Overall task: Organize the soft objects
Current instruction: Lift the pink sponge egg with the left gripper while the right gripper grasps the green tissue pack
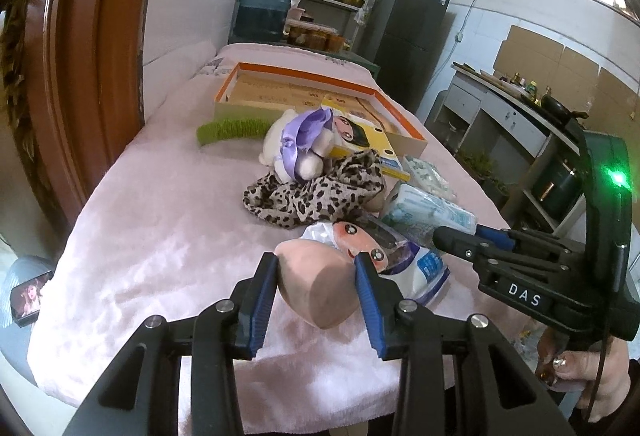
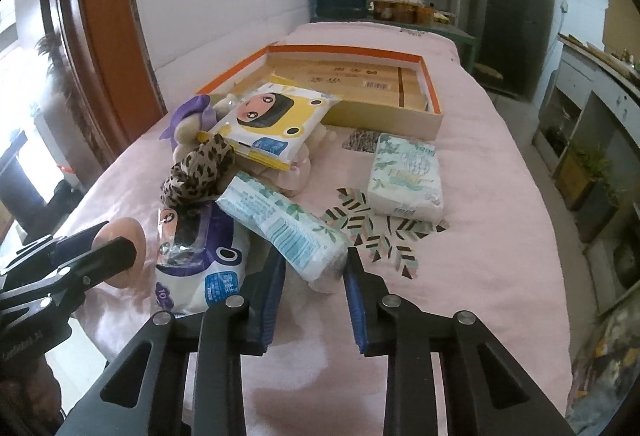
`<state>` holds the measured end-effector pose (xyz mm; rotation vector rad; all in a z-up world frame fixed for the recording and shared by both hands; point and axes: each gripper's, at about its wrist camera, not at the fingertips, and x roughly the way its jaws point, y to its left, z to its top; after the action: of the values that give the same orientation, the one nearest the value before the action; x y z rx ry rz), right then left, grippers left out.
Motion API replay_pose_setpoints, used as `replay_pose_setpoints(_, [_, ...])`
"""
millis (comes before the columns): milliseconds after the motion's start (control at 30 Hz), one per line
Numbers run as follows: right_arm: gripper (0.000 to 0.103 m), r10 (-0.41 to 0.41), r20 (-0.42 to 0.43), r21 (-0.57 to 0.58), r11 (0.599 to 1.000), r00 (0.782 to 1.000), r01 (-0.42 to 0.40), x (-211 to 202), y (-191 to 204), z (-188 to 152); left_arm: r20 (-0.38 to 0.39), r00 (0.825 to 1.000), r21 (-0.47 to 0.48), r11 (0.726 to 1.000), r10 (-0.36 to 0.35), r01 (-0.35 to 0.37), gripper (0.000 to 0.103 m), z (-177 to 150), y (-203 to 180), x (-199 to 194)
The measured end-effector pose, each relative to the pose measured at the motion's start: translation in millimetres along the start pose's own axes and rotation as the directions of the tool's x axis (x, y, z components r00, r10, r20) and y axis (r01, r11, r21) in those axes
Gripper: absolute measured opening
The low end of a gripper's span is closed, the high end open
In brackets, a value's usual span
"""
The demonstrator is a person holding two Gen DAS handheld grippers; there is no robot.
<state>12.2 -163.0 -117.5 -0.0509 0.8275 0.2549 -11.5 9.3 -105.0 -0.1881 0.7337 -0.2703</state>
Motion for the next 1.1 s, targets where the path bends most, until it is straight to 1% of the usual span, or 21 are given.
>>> replay_pose_setpoints(233, [0.024,-0.011,0.019,-0.004,1.000,1.000,0.011,-9.3,1.7,4.8,0.012,1.000,-0.003,1.000,0.014,-0.014,0.040,14.3,1.0,-1.6])
replay_pose_setpoints(567, [0.023,0.001,0.046,0.011,1.000,0.999,-0.002,-21.7,-3.0,23.4,0.023,0.999,0.001,1.000,0.026,-0.026,0.040,39.6,2.0,-1.6])
replay_pose_setpoints(767, [0.021,0.010,0.070,0.014,1.000,0.998,-0.011,-29.9,-5.4,36.0,0.034,0.999,0.001,0.999,0.040,-0.040,0.040,55.8,3.8,-0.2])
replay_pose_setpoints(867, [0.018,0.018,0.080,0.012,1.000,0.997,-0.019,-32.8,-5.8,41.8,0.034,0.998,0.002,0.999,0.045,-0.045,0.040,62.8,3.7,1.4])
replay_pose_setpoints(967, [0.013,0.034,0.087,0.010,0.999,0.996,-0.035,-34.2,-6.2,46.8,0.034,0.998,-0.004,0.999,0.048,-0.048,0.040,68.8,5.5,3.4])
replay_pose_setpoints(1100, [0.010,0.046,0.100,0.009,0.999,0.994,-0.047,-35.8,-7.5,52.3,0.038,0.998,-0.004,0.999,0.049,-0.049,0.040,74.0,6.1,4.8])
